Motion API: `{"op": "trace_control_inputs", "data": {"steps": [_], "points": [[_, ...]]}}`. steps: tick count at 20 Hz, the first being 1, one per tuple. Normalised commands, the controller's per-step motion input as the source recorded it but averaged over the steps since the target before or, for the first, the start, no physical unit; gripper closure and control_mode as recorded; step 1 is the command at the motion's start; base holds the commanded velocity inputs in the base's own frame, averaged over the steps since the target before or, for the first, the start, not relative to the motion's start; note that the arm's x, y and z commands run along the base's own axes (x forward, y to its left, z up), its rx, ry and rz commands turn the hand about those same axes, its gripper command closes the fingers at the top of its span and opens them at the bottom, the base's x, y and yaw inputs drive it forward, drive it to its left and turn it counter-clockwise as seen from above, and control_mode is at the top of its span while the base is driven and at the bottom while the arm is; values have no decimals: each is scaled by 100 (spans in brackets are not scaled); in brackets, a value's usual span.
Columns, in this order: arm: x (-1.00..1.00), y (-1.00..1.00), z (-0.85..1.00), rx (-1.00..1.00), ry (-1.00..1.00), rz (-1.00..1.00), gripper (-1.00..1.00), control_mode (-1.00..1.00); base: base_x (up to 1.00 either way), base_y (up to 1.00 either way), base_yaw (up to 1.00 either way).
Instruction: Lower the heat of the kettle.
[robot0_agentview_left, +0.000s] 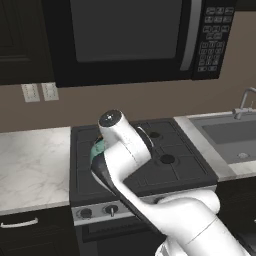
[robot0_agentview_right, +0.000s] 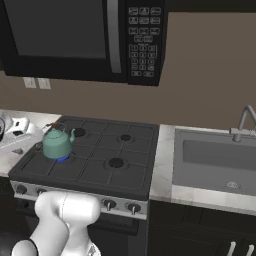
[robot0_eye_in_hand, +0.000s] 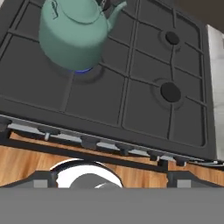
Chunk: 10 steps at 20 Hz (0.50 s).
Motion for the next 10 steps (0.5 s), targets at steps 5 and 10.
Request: {"op": "trace_control_inputs", "data": {"steps": [5, 10], "points": [[-1, 75, -64, -24, 0, 13, -100, -100, 0, 0, 0], [0, 68, -72, -24, 0, 17, -100, -100, 0, 0, 0]]}}
